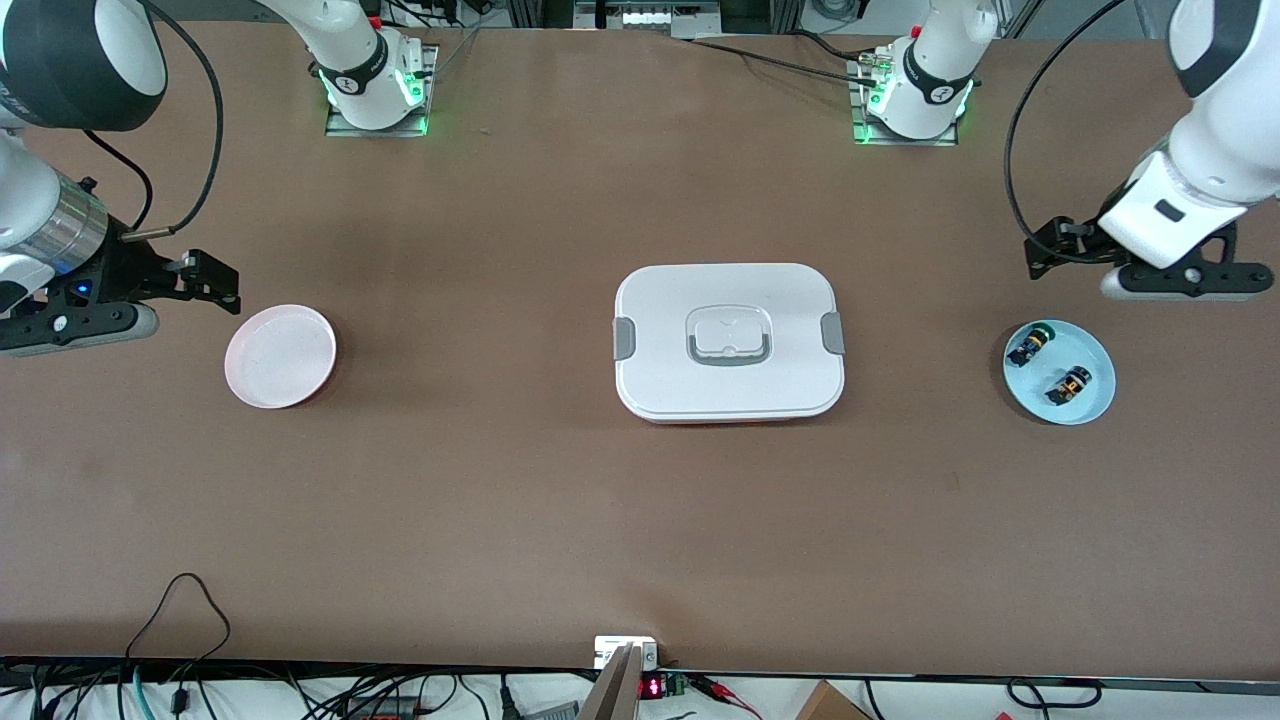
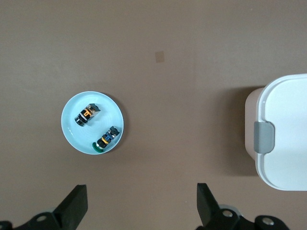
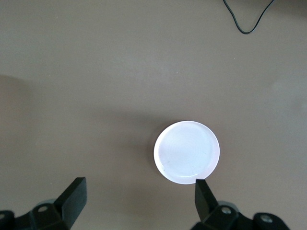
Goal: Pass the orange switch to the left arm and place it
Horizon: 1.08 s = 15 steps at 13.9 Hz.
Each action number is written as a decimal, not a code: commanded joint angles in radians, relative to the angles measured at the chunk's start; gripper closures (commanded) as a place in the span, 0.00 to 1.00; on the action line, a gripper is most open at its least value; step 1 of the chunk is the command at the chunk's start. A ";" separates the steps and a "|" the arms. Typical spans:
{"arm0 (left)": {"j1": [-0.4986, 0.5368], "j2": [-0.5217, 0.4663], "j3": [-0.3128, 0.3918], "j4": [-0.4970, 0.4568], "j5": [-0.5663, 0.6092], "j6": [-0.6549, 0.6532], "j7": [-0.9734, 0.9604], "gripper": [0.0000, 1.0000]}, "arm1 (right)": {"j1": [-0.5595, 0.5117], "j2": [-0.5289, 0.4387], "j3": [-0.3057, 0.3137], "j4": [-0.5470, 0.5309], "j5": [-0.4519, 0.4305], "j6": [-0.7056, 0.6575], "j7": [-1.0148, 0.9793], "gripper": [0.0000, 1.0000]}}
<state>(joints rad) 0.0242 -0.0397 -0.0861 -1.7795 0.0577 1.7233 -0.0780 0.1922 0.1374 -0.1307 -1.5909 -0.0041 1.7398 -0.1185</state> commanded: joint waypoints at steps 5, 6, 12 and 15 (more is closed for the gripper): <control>0.003 0.000 0.011 0.069 -0.070 -0.094 -0.006 0.00 | -0.005 0.010 0.000 0.022 0.003 -0.003 0.000 0.00; 0.003 0.001 0.009 0.069 -0.070 -0.096 -0.006 0.00 | -0.005 0.010 0.000 0.022 0.003 -0.005 0.000 0.00; 0.006 0.003 0.014 0.069 -0.070 -0.096 -0.006 0.00 | -0.005 0.010 0.000 0.022 0.003 -0.005 0.000 0.00; 0.006 0.003 0.014 0.069 -0.070 -0.103 -0.006 0.00 | -0.005 0.010 0.000 0.022 0.003 -0.003 0.000 0.00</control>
<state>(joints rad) 0.0257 -0.0397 -0.0715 -1.7281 -0.0011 1.6433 -0.0780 0.1907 0.1378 -0.1310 -1.5902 -0.0041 1.7398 -0.1185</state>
